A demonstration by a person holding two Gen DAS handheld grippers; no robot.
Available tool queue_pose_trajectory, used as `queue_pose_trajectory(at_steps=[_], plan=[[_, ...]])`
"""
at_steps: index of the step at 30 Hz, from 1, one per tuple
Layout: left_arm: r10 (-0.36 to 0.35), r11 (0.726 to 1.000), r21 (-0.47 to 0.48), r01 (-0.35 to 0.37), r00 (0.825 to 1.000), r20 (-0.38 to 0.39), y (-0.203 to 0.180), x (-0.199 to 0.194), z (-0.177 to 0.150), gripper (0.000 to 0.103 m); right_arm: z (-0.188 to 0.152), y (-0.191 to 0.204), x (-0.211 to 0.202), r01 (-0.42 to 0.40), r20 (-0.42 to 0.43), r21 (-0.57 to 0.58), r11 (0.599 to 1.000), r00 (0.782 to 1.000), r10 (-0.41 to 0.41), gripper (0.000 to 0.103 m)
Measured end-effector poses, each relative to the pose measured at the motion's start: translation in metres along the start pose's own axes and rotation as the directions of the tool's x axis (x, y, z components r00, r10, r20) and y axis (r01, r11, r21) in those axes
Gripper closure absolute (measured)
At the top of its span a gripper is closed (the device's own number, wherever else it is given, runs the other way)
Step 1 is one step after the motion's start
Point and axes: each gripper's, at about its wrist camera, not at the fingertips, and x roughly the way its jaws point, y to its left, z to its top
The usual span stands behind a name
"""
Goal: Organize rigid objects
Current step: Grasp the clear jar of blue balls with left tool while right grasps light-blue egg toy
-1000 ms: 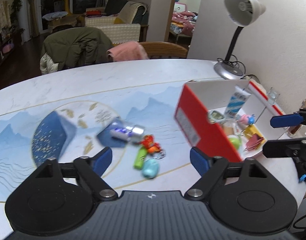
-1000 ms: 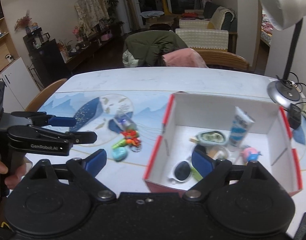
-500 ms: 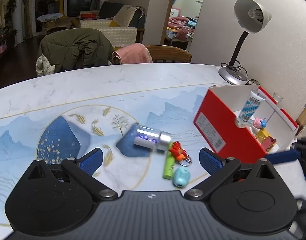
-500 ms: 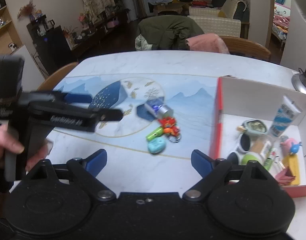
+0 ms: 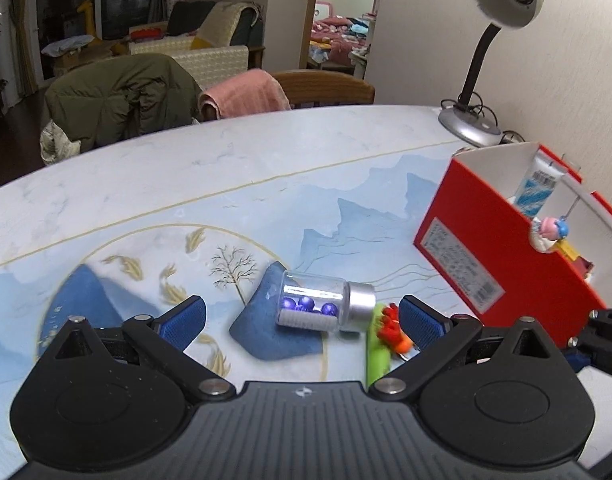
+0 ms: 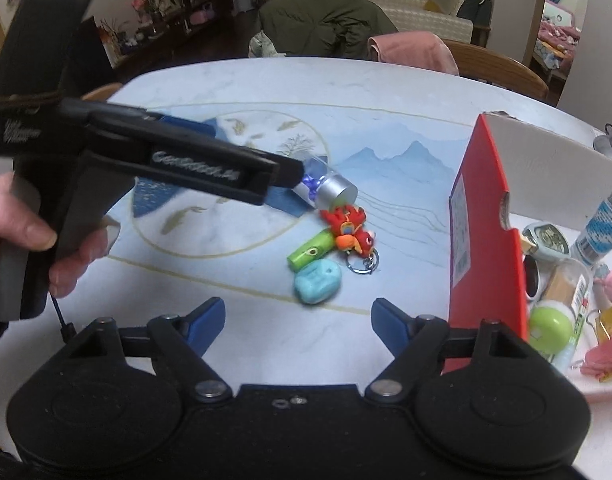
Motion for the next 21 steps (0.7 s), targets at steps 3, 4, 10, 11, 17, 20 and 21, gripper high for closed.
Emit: queue_pose_trajectory(at_steps=[3, 4, 10, 11, 17, 20, 21], plan=[[-0.012, 1.0, -0.009, 0.011, 1.0, -0.018, 0.0, 0.018, 0.004, 0.0, 0.003, 0.0, 0.013, 0.012, -0.013, -0.022, 1.0, 1.0, -0.012, 0.03], [-0.016, 1.0, -0.006, 0.016, 1.0, -0.021, 0.0, 0.023, 0.005, 0.0, 0.004, 0.0, 0.016, 0.014, -0.017, -0.028, 1.0, 1.0, -0.014, 0.032], [-0.026, 0.999, 0.04, 0.027, 0.999, -0.034, -0.007, 0.044, 0.007, 0.0, 0.009, -0.007, 0.031, 0.025, -0.04, -0.025, 0.999, 0.999, -0.026, 0.039], [-0.025, 0.999, 0.042, 0.027, 0.999, -0.039, -0.008, 0.047, 0.007, 0.0, 0.009, -0.007, 0.033, 0.027, -0.044, -0.027, 0.999, 0.999, -0.028, 0.041], [-0.025, 0.999, 0.038, 0.027, 0.998, -0.051, -0.005, 0.058, 0.003, 0.0, 0.013, -0.007, 0.045, 0.016, -0.058, -0.047, 0.999, 0.998, -0.019, 0.047], [-0.015, 0.999, 0.036, 0.017, 0.998, -0.056, -0.003, 0.063, 0.002, 0.0, 0.014, -0.007, 0.051, 0.018, -0.064, -0.06, 0.998, 0.998, -0.021, 0.05], [-0.01, 0.999, 0.036, 0.012, 0.998, -0.057, -0.003, 0.064, 0.002, 0.0, 0.015, -0.007, 0.053, 0.017, -0.065, -0.062, 0.998, 0.998, -0.021, 0.051]])
